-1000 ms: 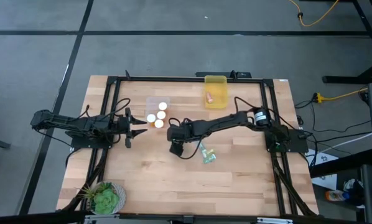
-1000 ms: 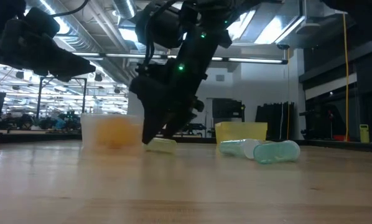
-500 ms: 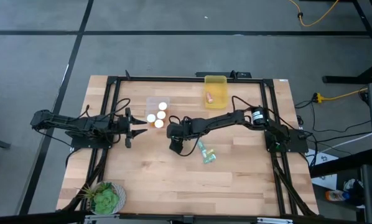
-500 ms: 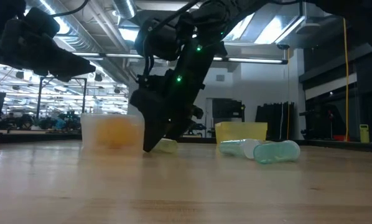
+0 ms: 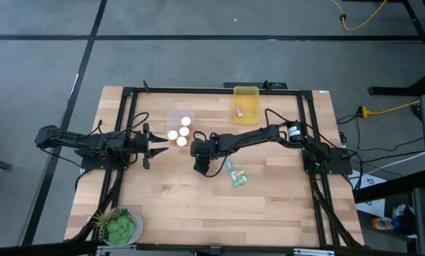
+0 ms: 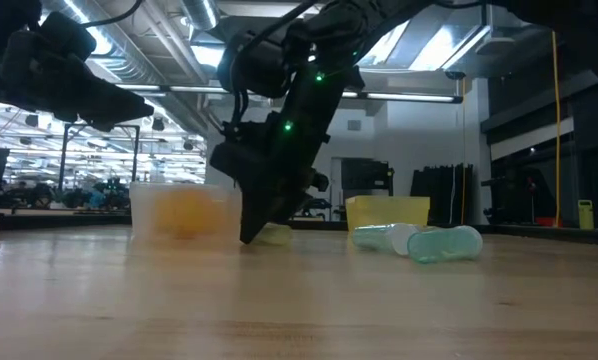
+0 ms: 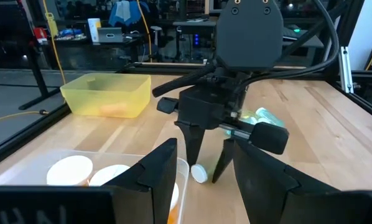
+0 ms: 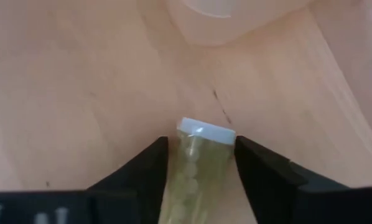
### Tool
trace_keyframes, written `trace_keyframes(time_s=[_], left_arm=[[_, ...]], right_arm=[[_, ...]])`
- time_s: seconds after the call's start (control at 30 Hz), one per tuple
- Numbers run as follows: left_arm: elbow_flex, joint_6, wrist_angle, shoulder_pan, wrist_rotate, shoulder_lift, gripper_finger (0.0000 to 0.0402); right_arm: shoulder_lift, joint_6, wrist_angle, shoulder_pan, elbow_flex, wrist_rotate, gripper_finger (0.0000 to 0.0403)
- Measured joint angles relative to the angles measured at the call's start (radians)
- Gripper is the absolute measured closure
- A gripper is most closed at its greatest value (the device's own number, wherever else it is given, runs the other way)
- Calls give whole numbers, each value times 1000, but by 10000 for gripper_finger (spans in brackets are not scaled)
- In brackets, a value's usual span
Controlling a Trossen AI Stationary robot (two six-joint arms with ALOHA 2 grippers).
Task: Pick and place medicine bottles into bin by pill shape (circle, oval)
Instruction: Put the small yellow pill bottle into the yellow bin
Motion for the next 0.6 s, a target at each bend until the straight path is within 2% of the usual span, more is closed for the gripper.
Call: trace_keyframes(time_s=[0.1,0.3,0.47,0.6], left_arm=[[0,0,0,0,0,0,253],[0,0,0,0,0,1,253],[0,4,0,0,0,2,253],[0,2,0,0,0,2,253]], right_arm=[[-4,-23,0,-2,0,10,245],[-91,-91,-87,-8,0,223,303],[-240,-97,-270,-25,0,408,301],[-384,4,-431,-28,-17,618,293]])
